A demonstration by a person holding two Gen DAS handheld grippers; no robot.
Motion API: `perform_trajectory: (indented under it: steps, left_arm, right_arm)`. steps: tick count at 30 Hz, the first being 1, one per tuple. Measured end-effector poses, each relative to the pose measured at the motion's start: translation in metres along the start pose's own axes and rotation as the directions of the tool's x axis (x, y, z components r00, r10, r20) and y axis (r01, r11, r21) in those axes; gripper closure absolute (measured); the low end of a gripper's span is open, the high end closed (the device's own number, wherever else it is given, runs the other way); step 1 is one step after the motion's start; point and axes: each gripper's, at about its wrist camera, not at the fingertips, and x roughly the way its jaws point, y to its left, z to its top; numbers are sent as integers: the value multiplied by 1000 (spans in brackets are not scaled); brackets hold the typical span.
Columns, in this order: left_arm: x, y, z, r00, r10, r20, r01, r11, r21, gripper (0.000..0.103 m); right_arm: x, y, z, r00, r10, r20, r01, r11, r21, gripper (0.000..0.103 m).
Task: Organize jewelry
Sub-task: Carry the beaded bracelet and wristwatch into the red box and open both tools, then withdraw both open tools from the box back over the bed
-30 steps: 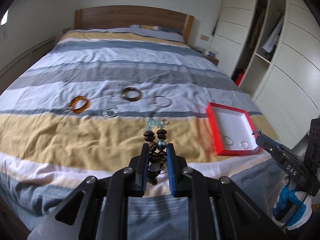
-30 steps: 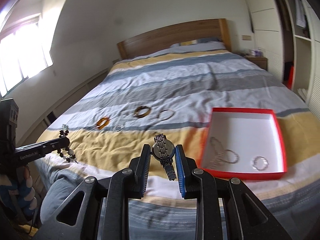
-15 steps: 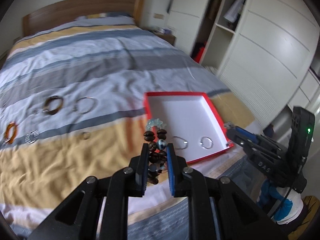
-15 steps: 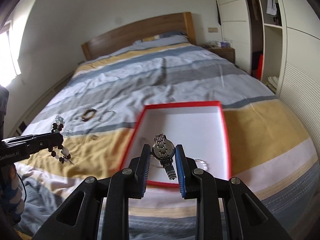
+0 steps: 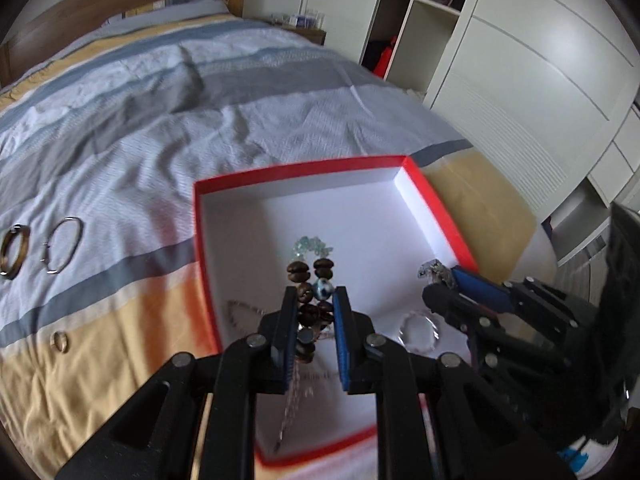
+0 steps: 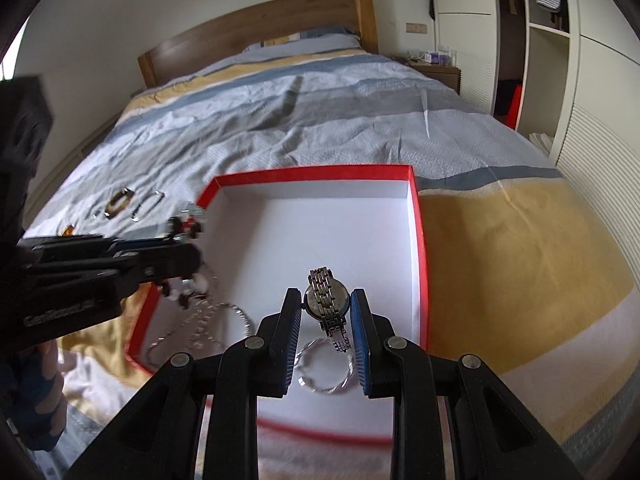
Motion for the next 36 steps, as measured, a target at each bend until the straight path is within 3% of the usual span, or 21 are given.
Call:
perform_trajectory:
  steps: [9, 16, 21, 25, 36]
  left_arm:
    - [47, 11, 5, 998, 20, -64, -21, 1000, -8, 88]
    - [55, 11, 3, 996, 53, -66, -51, 998, 26, 87]
    - [55, 13, 3, 994, 77, -82, -74, 997, 32, 83]
    - [51, 9, 4, 992, 88, -88, -84, 995, 53, 67]
    - [7, -2, 0, 996, 86, -37, -83, 994, 69, 65]
  right_arm:
    - [35, -1, -1, 997, -31, -72, 28, 998, -49, 78]
    - [38, 3, -1, 996, -55, -77, 47, 994, -94, 78]
    - [36, 2, -2, 995, -51, -88, 44, 996, -78, 78]
    - [32, 0, 0, 995, -54, -88, 49, 997, -58, 73]
    - [-13, -7, -3, 997, -67, -38, 67, 998, -6, 64]
